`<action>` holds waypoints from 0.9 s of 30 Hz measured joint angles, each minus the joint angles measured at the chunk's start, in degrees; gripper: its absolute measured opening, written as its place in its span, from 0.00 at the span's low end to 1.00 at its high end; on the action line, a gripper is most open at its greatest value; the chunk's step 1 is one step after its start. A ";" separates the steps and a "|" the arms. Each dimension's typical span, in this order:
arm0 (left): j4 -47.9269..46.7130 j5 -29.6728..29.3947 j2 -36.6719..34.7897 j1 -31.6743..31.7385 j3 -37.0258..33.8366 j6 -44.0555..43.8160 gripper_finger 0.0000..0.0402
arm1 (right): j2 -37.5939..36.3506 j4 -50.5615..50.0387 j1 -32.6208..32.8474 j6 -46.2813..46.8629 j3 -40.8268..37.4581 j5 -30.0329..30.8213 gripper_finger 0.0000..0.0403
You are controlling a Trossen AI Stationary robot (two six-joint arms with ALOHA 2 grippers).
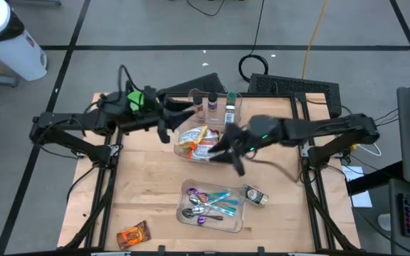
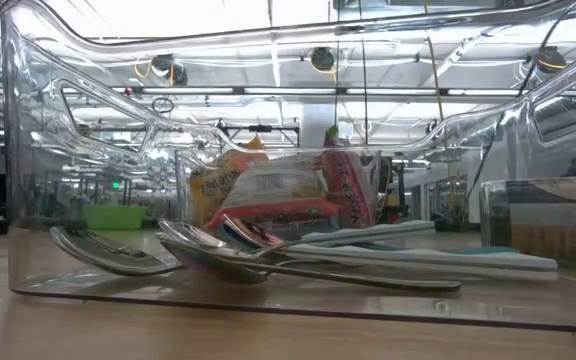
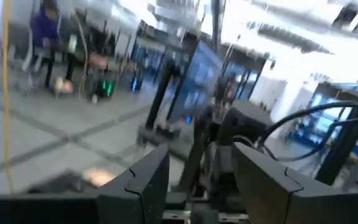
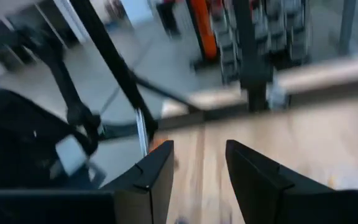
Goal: Pick & Place Food Item
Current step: Put the gold seasoning bottle into the top transparent bin
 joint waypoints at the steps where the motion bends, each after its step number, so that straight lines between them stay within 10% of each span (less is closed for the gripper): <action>1: 0.95 -0.13 -0.12 0.12 0.14 0.95 0.45 | -1.27 1.09 -0.37 -1.12 0.00 0.01 0.34; 27: 0.49 5.14 -1.71 1.92 0.02 6.87 0.45 | -7.87 11.91 -2.01 -3.42 -4.37 0.20 0.33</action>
